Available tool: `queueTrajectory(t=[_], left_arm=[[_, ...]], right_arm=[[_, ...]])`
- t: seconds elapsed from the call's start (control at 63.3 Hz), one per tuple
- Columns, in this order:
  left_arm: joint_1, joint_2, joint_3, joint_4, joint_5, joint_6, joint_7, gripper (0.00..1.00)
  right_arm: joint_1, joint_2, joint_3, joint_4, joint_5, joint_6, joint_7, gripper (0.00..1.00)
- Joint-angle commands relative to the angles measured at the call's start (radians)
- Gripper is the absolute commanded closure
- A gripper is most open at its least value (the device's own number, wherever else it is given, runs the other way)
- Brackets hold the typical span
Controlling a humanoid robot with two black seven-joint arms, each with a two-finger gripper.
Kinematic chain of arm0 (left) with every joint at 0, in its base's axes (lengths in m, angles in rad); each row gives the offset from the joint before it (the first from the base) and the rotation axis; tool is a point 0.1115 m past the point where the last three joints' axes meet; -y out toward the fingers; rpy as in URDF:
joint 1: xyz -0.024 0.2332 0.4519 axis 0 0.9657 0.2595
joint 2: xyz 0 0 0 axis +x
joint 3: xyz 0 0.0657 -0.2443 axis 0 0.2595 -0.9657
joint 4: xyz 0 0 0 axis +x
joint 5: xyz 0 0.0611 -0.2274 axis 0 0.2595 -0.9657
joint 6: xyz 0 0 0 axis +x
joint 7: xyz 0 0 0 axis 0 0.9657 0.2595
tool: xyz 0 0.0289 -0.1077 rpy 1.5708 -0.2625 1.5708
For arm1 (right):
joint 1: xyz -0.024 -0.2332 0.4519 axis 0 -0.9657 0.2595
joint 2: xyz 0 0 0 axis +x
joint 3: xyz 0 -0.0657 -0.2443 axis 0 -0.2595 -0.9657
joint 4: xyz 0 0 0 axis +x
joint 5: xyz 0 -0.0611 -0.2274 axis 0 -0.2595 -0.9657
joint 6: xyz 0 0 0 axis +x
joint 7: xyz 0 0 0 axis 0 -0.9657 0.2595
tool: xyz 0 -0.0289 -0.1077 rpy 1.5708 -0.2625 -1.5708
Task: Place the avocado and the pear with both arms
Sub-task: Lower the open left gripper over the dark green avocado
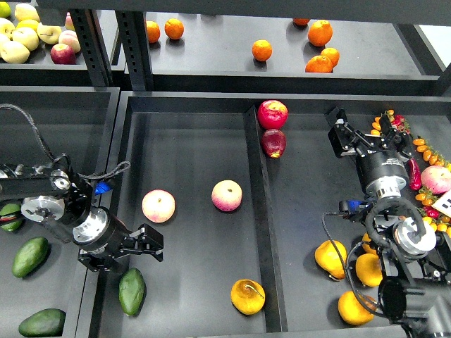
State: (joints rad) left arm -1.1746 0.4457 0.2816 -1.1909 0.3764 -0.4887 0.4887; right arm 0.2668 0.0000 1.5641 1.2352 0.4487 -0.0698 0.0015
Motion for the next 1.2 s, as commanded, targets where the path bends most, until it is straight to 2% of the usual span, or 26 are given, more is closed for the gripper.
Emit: queueTrajectory(t=[0.0, 0.158, 0.553, 0.821, 1.185], left_arm=[[-0.008, -0.047, 0.050, 0.022, 0.001, 0.000, 0.000, 0.00], [-0.010, -0.085, 0.111, 0.047, 0.001, 0.000, 0.000, 0.00], [-0.060, -0.185, 0.168, 0.166, -0.001, 0.000, 0.000, 0.00], [-0.054, -0.200, 0.228, 0.195, -0.002, 0.000, 0.000, 0.00], [-0.028, -0.225, 0.235, 0.234, -0.005, 0.000, 0.000, 0.00]], right_arm=[[0.052, 0.000, 0.027, -0.031, 0.008, -0.010, 0.000, 0.00], [0.066, 0.000, 0.027, -0.034, 0.008, -0.010, 0.000, 0.00], [0.065, 0.000, 0.027, -0.034, 0.012, -0.008, 0.000, 0.00], [0.060, 0.000, 0.027, -0.034, 0.012, -0.008, -0.002, 0.00], [0.058, 0.000, 0.025, -0.034, 0.012, -0.007, -0.005, 0.00]])
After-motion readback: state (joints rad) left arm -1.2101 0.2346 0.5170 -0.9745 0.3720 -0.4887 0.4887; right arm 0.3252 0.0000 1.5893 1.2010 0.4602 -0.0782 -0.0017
